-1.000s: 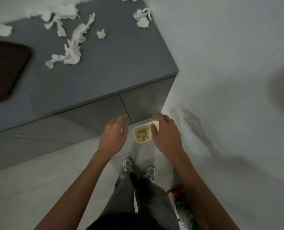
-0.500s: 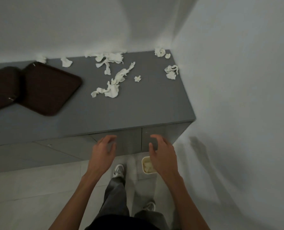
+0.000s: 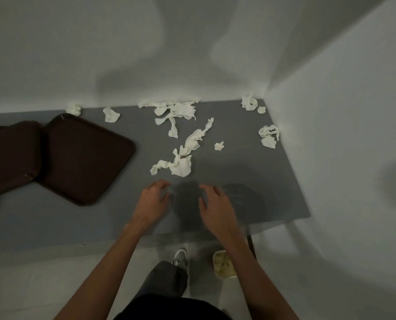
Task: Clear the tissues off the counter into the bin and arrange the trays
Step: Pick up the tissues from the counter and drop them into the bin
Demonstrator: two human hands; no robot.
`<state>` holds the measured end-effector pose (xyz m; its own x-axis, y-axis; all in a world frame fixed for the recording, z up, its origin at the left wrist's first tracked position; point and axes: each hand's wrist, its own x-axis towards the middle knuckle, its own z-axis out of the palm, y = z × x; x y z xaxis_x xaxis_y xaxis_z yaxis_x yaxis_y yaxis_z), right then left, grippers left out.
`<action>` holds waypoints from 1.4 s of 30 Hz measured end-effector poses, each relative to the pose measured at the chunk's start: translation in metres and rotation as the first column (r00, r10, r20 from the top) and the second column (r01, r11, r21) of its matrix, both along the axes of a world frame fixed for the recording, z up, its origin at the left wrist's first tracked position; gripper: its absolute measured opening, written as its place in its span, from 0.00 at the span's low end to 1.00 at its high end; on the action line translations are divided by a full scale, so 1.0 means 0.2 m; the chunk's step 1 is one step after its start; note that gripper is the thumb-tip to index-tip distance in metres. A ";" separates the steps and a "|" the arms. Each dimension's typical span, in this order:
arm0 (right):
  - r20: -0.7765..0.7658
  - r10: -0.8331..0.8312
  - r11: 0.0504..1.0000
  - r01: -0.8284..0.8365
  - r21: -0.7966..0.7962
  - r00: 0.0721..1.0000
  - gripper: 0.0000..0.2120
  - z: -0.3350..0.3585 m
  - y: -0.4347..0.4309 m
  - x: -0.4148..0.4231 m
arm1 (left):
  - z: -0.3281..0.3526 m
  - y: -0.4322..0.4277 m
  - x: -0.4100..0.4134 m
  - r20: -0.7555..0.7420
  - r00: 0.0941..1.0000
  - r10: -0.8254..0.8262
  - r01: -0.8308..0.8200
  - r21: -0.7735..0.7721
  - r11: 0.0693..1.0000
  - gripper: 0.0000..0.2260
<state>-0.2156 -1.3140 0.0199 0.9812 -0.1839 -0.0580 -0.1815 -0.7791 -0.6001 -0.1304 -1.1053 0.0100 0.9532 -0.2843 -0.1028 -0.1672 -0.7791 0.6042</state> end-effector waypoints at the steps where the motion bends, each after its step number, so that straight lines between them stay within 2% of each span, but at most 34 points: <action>1: 0.002 0.007 1.000 -0.007 -0.014 1.000 0.18 -0.01 0.04 0.09 | 0.00 0.00 0.07 0.010 1.000 -0.016 0.016 0.003 1.000 0.12; 4: -0.013 0.037 0.997 -0.038 -0.061 0.999 0.21 -0.07 0.15 0.33 | -0.03 -0.04 0.27 0.067 0.997 -0.029 0.029 -0.006 1.000 0.12; 6: -0.037 0.056 0.992 -0.059 -0.108 0.998 0.25 -0.13 0.20 0.47 | -0.08 -0.06 0.38 0.075 0.997 -0.027 0.024 0.049 0.999 0.16; 9: -0.086 0.094 0.976 -0.108 -0.188 0.992 0.30 -0.21 0.24 0.60 | -0.19 -0.06 0.52 0.099 0.975 -0.197 0.172 0.212 0.962 0.28; 11: -0.110 0.124 0.965 -0.146 -0.220 0.986 0.26 -0.26 0.25 0.62 | -0.25 -0.05 0.58 0.070 0.950 -0.305 0.279 0.250 0.927 0.34; 14: -0.186 0.146 0.955 -0.187 -0.232 0.972 0.20 -0.33 0.22 0.58 | -0.30 -0.04 0.59 0.040 0.939 -0.343 0.322 0.252 0.913 0.30; 18: -0.173 0.100 0.962 -0.140 -0.234 0.980 0.16 -0.39 0.14 0.45 | -0.32 0.03 0.50 0.087 0.937 -0.338 0.308 0.251 0.918 0.28; 20: -0.178 0.038 0.970 -0.079 -0.231 0.983 0.19 -0.41 0.11 0.39 | -0.32 0.08 0.45 0.041 0.937 -0.346 0.324 0.266 0.908 0.26; 23: -0.148 -0.010 0.974 -0.024 -0.224 0.989 0.22 -0.41 0.05 0.36 | -0.31 0.11 0.42 0.013 0.937 -0.348 0.326 0.320 0.889 0.17; 25: -0.152 -0.008 0.979 -0.024 -0.205 0.988 0.20 -0.43 0.01 0.35 | -0.30 0.10 0.42 0.004 0.950 -0.311 0.297 0.285 0.911 0.10; 27: -0.147 -0.019 0.977 -0.013 -0.214 0.989 0.15 -0.44 -0.02 0.33 | -0.28 0.07 0.42 -0.032 0.969 -0.245 0.247 0.166 0.955 0.06; 29: -0.129 -0.108 0.985 0.088 -0.148 0.986 0.10 -0.42 -0.05 0.31 | -0.26 0.04 0.41 -0.017 0.981 -0.193 0.193 0.004 0.981 0.03; 31: -0.124 -0.210 0.978 0.208 -0.029 0.970 0.05 -0.38 -0.08 0.28 | -0.20 0.00 0.39 -0.010 0.986 -0.166 0.164 -0.129 0.978 0.04; 34: -0.156 -0.315 0.917 0.342 0.206 0.936 0.08 -0.33 -0.13 0.16 | -0.09 -0.08 0.30 -0.084 0.980 -0.180 0.155 -0.248 0.956 0.08; 38: -0.170 -0.406 0.785 0.437 0.438 0.898 0.06 -0.24 -0.20 -0.07 | -0.01 -0.22 0.13 -0.206 0.964 -0.168 0.064 -0.433 0.899 0.11; 40: -0.157 -0.433 0.713 0.444 0.542 0.887 0.04 -0.19 -0.23 -0.20 | 0.00 -0.30 0.02 -0.305 0.941 -0.143 -0.021 -0.477 0.879 0.10; 42: -0.152 -0.452 0.642 0.439 0.629 0.879 0.03 -0.15 -0.27 -0.33 | -0.01 -0.37 -0.10 -0.336 0.935 -0.116 -0.067 -0.487 0.871 0.09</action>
